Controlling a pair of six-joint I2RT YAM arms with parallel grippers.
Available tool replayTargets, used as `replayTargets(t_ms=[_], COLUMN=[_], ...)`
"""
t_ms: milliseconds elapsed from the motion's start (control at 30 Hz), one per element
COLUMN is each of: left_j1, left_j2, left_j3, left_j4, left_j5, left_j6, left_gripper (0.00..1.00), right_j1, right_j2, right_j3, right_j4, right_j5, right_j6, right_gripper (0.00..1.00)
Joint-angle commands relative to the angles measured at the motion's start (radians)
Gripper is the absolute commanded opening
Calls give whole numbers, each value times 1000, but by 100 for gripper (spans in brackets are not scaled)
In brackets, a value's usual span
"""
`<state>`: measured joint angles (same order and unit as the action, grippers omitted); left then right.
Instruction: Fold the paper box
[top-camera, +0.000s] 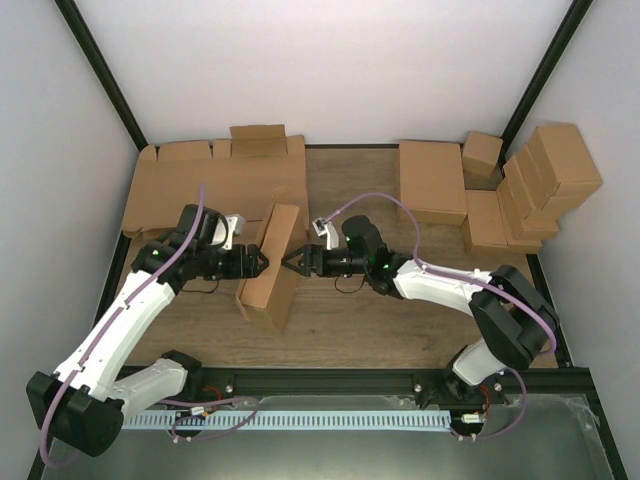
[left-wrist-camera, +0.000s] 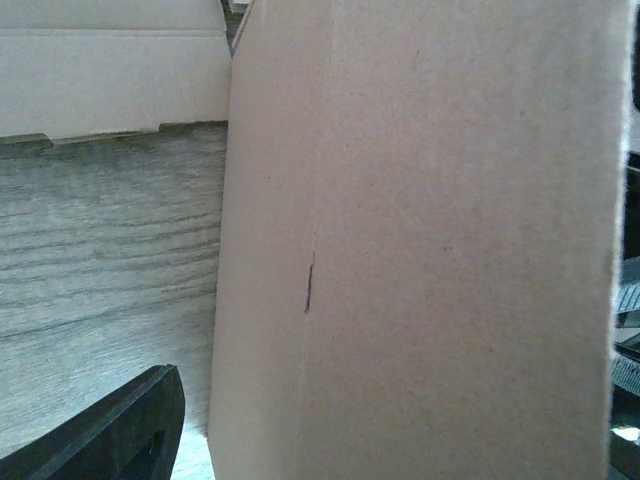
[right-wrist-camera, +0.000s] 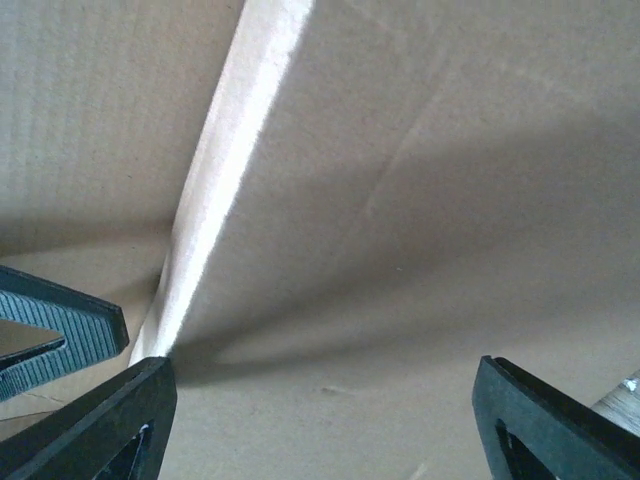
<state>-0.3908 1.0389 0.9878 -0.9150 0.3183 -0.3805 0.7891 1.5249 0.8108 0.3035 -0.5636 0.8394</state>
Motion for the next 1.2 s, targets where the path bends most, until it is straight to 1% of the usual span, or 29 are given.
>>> replayTargets(t_ms=[0,133,200,367,433,667,867,1033,1167], left_j1=[1,1,0,-7,-13,-59,-120,-160,-200], left_j2=[3,9,10,12,14,63,117,169,206], left_j3=[41,59,62,68,72,124,173,212,245], left_j4=[-17,-36,-40,-48,-55,-93,-136,-186,-219], left_j5=[29,31,35,45,35,-66,-169,-255,-284], left_j6=[29,44,46,47,46,37,25,16,10], left_gripper=[80,81,80,81,83,83,83,83,83], right_j1=[10,10,10,11,12,19,30,32,32], right_j2=[7,15,27,55,60,87,108,96,97], right_j3=[64,86,98,110,111,136,136,137,148], right_j4=[37,34,25,16,17,-41,-48,-43,-46], right_j5=[4,-7,-9,-24,-25,-12,-16,-15,-21], right_j6=[9,8,9,17,20,4,4,4,6], right_gripper=[84,85,82,60,56,52,52,51,51])
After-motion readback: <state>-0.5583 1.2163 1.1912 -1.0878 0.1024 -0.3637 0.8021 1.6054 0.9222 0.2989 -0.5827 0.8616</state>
